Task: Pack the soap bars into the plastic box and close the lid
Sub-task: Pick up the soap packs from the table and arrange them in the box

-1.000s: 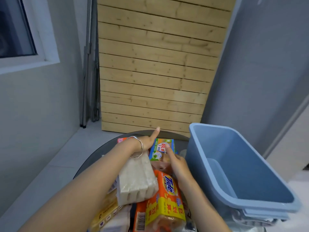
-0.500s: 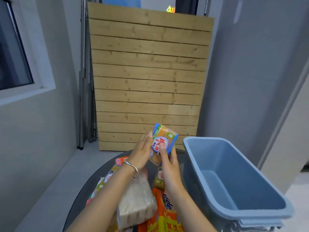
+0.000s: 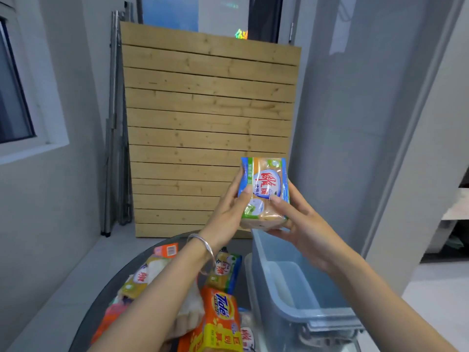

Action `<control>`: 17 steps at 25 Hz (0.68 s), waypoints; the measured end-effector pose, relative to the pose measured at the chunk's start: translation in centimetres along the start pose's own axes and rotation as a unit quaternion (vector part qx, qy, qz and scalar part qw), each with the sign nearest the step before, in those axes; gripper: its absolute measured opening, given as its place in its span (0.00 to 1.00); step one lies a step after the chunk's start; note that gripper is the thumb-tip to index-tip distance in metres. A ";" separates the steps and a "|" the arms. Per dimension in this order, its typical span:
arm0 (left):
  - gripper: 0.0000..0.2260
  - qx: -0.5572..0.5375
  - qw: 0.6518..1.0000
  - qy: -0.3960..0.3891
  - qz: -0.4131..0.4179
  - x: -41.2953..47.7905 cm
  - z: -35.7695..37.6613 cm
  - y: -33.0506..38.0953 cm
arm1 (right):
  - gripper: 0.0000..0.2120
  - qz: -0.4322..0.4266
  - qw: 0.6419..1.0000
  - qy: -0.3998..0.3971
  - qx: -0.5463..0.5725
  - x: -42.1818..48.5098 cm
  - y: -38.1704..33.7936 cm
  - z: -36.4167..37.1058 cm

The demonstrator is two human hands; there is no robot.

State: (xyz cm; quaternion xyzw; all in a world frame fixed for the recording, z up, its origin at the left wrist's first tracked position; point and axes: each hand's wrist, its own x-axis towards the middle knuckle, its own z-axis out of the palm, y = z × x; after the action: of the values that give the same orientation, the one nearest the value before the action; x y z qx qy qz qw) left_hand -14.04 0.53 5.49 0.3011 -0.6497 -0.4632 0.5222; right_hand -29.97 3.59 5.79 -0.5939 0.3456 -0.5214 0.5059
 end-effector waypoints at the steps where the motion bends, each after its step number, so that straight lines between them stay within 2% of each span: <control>1: 0.15 -0.013 1.000 -0.005 -0.003 0.3 1.3 -0.4 | 0.27 0.016 1.000 -0.001 -0.001 -0.4 0.2 -1.3; 5: 0.19 0.001 0.999 -0.006 -0.044 1.2 5.4 -3.3 | 0.23 0.098 0.995 0.028 0.019 -0.9 2.4 -5.3; 8: 0.17 0.054 0.997 -0.016 -0.058 1.9 6.1 -5.8 | 0.18 0.175 0.978 0.034 0.106 -0.2 4.1 -7.2; 10: 0.20 0.089 0.993 0.016 -0.075 2.3 5.5 -7.6 | 0.19 0.218 0.967 0.042 0.122 0.6 5.3 -8.2; 12: 0.25 0.081 0.983 0.063 -0.151 2.2 4.5 -9.3 | 0.23 0.256 0.962 0.047 0.080 1.6 6.8 -9.0; 14: 0.29 0.052 0.972 0.060 -0.219 1.6 4.0 -11.0 | 0.24 0.289 0.955 0.051 0.051 2.2 8.8 -9.3; 17: 0.15 0.007 0.969 0.030 -0.247 0.9 4.0 -12.6 | 0.22 0.341 0.937 0.070 0.026 2.8 11.6 -9.4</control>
State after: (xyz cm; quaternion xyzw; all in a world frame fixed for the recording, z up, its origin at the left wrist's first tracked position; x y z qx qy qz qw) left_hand -19.31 -4.04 -5.75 0.4696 -0.5428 -0.5639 0.4085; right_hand -37.08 -4.16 -5.13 -0.3890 0.5484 -0.3668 0.6430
